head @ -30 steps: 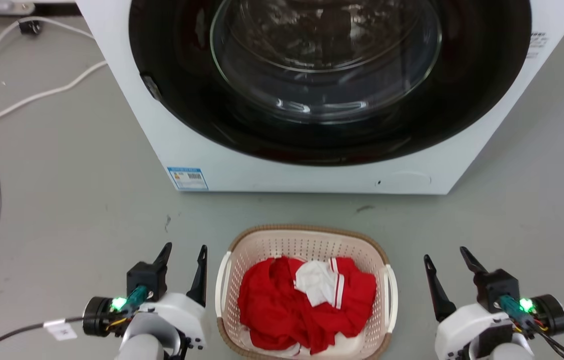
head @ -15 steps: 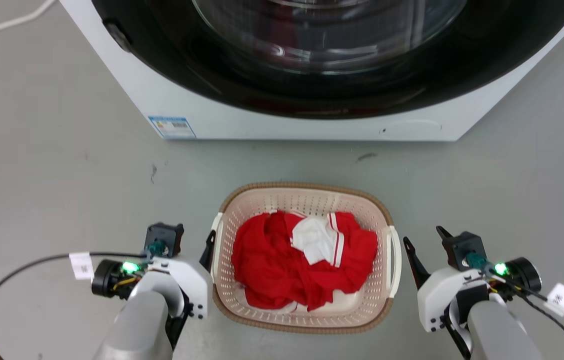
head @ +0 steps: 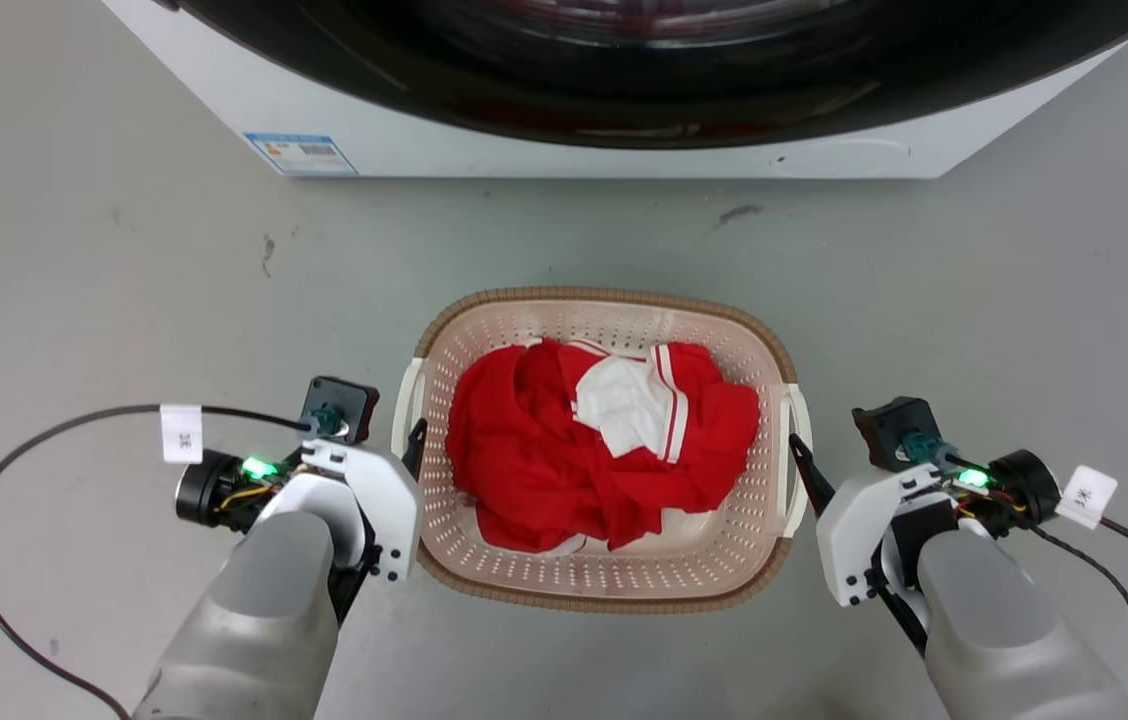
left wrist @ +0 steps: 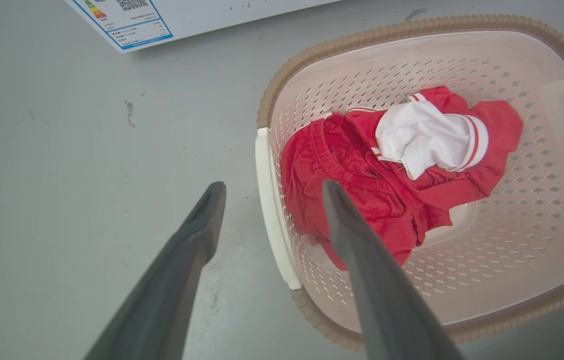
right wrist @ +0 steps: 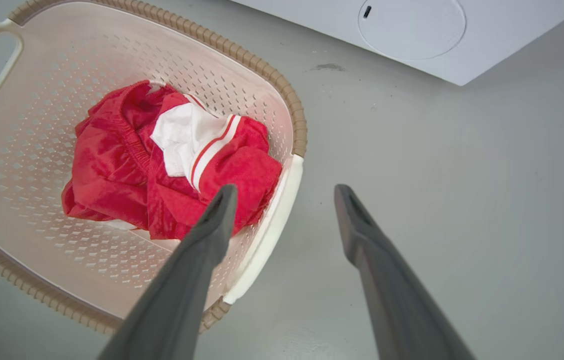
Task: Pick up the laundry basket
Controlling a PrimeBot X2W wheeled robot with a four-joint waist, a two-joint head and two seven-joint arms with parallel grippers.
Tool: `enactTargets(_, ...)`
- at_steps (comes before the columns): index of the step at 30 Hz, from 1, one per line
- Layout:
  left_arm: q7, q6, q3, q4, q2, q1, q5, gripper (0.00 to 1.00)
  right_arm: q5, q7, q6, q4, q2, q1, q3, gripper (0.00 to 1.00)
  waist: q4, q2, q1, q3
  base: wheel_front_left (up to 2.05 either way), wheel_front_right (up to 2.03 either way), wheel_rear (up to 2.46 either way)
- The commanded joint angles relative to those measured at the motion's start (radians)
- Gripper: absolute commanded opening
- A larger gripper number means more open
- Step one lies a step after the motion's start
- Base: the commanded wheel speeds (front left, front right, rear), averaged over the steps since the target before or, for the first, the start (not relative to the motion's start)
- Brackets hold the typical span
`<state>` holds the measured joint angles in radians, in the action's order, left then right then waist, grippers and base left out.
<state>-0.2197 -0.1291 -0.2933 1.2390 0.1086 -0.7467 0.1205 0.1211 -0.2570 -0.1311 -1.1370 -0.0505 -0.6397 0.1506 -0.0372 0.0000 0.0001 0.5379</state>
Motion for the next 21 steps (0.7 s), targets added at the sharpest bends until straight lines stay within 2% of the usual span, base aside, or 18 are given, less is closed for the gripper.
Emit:
enactTargets(1, 0.007, -0.001, -0.011, 0.008, 0.001, -0.018, 0.007, 1.0, -0.013, 0.005, 0.001, -0.015, 0.0, -0.026, 0.011, 1.0, 0.0, 0.0, -0.0001, 0.023, 0.0, 0.0, 0.0)
enactTargets(10, 0.039, -0.001, -0.08, 0.03, 0.007, -0.058, 0.056, 1.0, -0.071, 0.032, 0.001, -0.071, 0.0, -0.089, 0.083, 1.0, -0.004, 0.0, -0.0001, 0.087, 0.0, 0.0, 0.0)
enactTargets(21, 0.054, -0.001, -0.144, 0.039, 0.021, -0.094, 0.096, 1.0, -0.108, 0.054, 0.001, -0.093, 0.001, -0.127, 0.113, 1.0, -0.004, 0.0, -0.0001, 0.146, 0.0, 0.0, 0.0)
